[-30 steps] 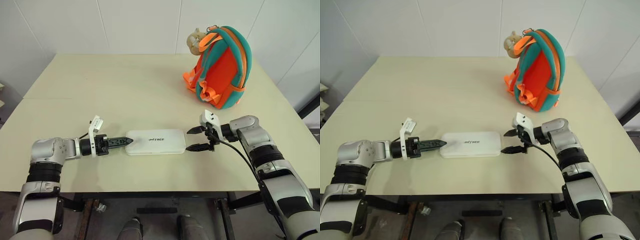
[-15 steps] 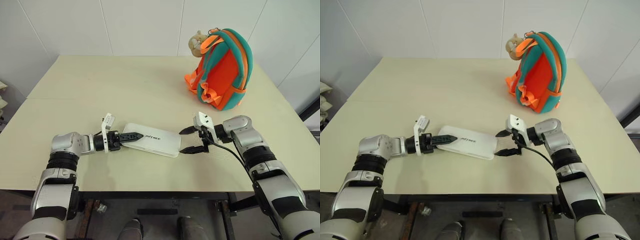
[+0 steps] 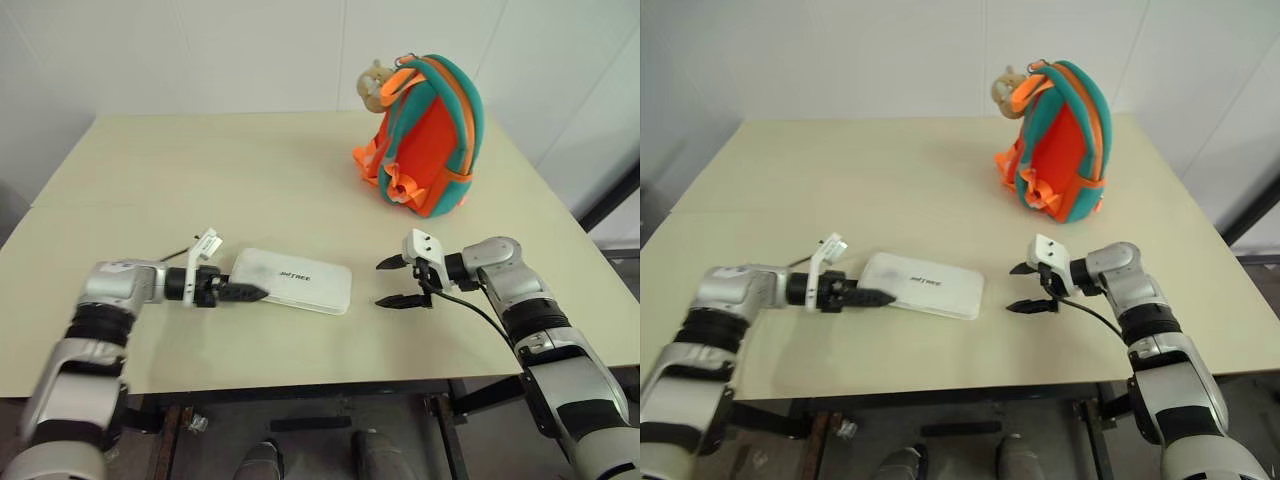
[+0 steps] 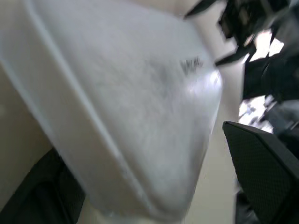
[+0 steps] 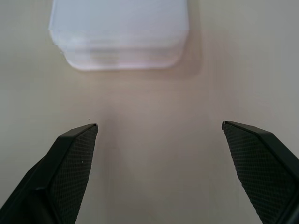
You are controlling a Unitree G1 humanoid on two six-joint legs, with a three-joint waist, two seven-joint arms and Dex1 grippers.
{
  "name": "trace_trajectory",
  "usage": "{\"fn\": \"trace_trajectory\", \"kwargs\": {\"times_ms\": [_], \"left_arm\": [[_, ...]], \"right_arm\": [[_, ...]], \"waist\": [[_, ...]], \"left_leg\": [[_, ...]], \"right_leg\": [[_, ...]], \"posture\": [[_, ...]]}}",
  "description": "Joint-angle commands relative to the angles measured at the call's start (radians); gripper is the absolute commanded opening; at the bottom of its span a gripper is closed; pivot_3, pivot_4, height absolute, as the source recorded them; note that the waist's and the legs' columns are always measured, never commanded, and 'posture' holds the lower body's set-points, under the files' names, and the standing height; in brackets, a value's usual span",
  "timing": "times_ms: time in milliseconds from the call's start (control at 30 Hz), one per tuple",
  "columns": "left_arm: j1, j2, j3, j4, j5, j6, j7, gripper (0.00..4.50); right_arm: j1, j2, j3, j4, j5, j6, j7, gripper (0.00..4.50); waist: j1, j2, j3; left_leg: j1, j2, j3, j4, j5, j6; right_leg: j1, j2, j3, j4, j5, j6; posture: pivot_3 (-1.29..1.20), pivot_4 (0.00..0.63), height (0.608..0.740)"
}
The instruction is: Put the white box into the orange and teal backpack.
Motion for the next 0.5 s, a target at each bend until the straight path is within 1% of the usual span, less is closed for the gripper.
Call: {"fn": "trace_trajectory", "kwargs": {"times_ms": [33,100,200,300,500], "left_arm": [[0.118,0.029,0.038,-0.142,0.005,0.002,0.039,4.45],[0.2,0.045,0.12,-0.251,-0.055,0.013,0.04,4.45],[0.271,0.05,0.188,-0.321,-0.083,-0.002,0.051,4.45],[0.364,0.037,0.293,-0.396,-0.117,-0.085,0.069,4.45],[0.506,0.063,0.387,-0.467,-0.119,-0.202,0.06,4.45]], "right_arm": [[0.015,-0.004,-0.03,-0.083,0.031,0.021,-0.011,4.5],[0.039,-0.002,-0.04,-0.125,0.044,0.033,-0.023,4.5],[0.062,-0.001,-0.045,-0.173,0.056,0.053,-0.036,4.5],[0.098,-0.006,-0.057,-0.247,0.08,0.08,-0.047,4.5],[0.166,-0.022,-0.069,-0.383,0.11,0.14,-0.064,4.5]], "waist": [[-0.007,0.0,0.0],[-0.007,0.0,0.0],[0.002,0.0,0.0],[0.009,0.0,0.0],[0.028,0.0,0.001]], "left_leg": [[0.001,0.001,0.001,-0.001,0.0,0.0],[0.001,0.001,0.0,-0.001,0.0,0.0],[0.0,0.002,0.0,-0.001,-0.001,0.0],[-0.003,0.001,-0.001,-0.001,-0.003,0.0],[-0.004,0.001,-0.001,0.0,-0.005,0.0]], "right_leg": [[-0.001,0.0,0.0,0.001,-0.001,-0.002],[-0.002,0.001,0.0,0.004,-0.003,-0.002],[-0.003,0.001,0.0,0.004,-0.005,-0.003],[-0.004,0.0,0.0,0.003,-0.005,-0.002],[-0.005,0.0,-0.001,0.0,-0.006,-0.003]], "posture": [[0.0,0.15,0.74],[0.0,0.15,0.74],[0.0,0.15,0.74],[0.0,0.15,0.74],[0.0,0.15,0.74]]}}
